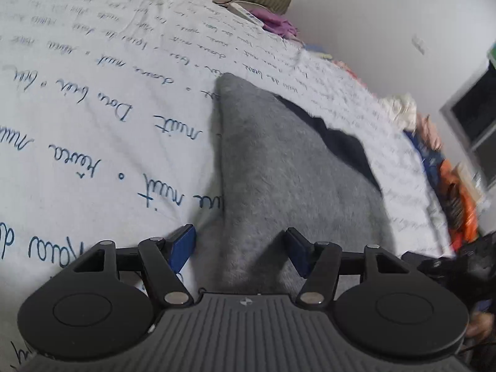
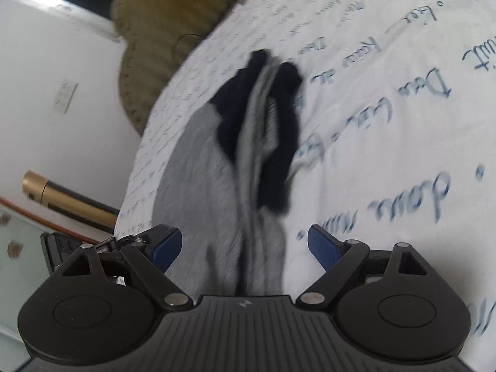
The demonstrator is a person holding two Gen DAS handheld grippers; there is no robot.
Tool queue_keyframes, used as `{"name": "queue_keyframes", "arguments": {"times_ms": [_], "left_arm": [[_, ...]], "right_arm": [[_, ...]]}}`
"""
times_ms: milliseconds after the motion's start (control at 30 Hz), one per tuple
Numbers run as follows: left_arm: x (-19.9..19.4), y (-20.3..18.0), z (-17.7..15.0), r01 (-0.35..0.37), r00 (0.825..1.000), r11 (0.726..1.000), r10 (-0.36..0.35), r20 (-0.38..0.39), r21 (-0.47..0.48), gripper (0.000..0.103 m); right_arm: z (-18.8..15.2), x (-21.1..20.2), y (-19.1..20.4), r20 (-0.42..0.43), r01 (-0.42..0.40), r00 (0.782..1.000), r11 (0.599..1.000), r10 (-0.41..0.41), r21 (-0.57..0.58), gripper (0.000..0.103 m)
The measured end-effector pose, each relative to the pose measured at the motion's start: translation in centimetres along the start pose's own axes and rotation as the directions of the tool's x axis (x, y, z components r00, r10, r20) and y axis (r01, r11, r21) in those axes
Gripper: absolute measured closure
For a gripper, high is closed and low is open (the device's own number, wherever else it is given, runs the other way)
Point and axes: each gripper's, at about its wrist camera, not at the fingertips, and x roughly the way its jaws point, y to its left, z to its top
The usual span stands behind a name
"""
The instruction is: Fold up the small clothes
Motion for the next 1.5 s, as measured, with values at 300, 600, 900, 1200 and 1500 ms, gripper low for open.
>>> {"name": "queue_keyframes", "arguments": {"times_ms": [300,600,900,1200,1500], "left_arm": [[-2.4,-2.7,0.7,0.011,1.000,0.999,-0.011,0.005,0.047,0.094],[-1.6,-3.4,-3.5,-0.111,0.994,0.976,0.106,0.038,0.186,0.049],[-5.6,-9.3,-8.5,-0.321,0.931,0.830,0.189,0.312,0.456,0.027],[-1.2,-8.9,-9.8,-0.306,0.948,0.852,0.231,0.220,0.425,0.024],[-4.9,-8.9,-10.3,-0.349,0.929,0.850,0.259,0.264,0.394,0.023]], "right_arm": [[0.1,0.8,3.4,-0.052,0.014,0.998,0.993,-0.020,-0.116,0.090],[-1.2,1.1,1.6,-0.073,0.105,0.990,0.982,-0.118,-0.154,0.082],[-3.2,-5.4,6.4,0.287,0.212,0.948,0.945,-0.137,-0.249,0.052],[-7.0,4.0,7.3,0.203,0.344,0.939,0.795,-0.279,-0.499,0.050],[-8.7,0.4,9.4,0.275,0.391,0.915,0.813,-0.294,-0.433,0.022]]}}
